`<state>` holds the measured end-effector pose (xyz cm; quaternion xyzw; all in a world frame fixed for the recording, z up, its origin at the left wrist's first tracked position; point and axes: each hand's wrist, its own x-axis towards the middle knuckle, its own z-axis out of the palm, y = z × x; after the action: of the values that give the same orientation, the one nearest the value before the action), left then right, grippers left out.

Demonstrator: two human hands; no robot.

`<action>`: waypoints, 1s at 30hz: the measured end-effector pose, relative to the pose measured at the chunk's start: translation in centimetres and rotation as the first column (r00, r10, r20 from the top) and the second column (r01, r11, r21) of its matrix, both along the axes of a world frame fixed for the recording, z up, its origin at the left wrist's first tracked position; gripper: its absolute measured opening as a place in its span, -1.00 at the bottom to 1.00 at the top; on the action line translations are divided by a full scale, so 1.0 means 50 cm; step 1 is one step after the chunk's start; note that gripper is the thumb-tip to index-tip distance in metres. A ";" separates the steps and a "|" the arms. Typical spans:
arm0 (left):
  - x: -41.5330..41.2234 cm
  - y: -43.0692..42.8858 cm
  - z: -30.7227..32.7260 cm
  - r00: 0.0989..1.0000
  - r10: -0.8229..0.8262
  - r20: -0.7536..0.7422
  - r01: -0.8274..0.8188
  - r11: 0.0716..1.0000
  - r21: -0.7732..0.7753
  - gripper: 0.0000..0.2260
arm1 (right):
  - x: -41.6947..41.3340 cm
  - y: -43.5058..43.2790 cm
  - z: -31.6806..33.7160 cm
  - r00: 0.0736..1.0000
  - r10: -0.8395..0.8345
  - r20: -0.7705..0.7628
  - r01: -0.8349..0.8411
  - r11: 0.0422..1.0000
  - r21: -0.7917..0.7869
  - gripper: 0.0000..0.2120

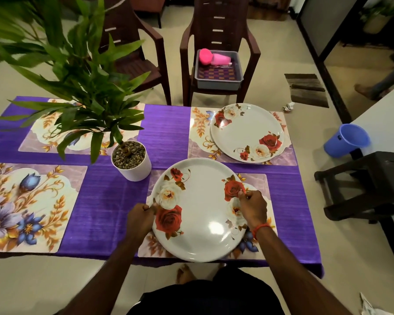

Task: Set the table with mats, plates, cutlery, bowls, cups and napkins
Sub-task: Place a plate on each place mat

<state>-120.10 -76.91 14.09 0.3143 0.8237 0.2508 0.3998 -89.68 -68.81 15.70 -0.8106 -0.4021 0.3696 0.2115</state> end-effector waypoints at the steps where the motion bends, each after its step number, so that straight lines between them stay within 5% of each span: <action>1: 0.003 -0.003 0.007 1.000 0.014 0.011 -0.014 1.000 0.009 -0.74 | 0.001 -0.004 0.005 1.000 -0.003 -0.013 0.004 1.000 0.028 -0.75; 8: 0.013 -0.044 0.037 0.998 0.055 0.000 -0.055 0.995 0.078 -0.67 | 0.004 -0.033 0.038 0.999 0.028 -0.018 -0.025 0.984 0.175 -0.80; 14: -0.007 -0.088 0.062 0.998 0.067 0.001 -0.067 0.997 0.042 -0.64 | 0.003 -0.042 0.066 0.987 0.136 -0.091 -0.121 0.981 0.151 -0.79; 30: 0.010 -0.265 0.126 0.901 0.433 0.031 -0.434 0.897 0.080 -0.69 | -0.049 -0.024 0.092 0.850 0.494 -0.185 -0.467 0.868 0.171 -0.72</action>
<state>-119.60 -90.18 20.40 0.1380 0.8591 0.3701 0.3254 -92.13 -70.00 20.29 -0.6234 -0.5872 0.4742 0.2041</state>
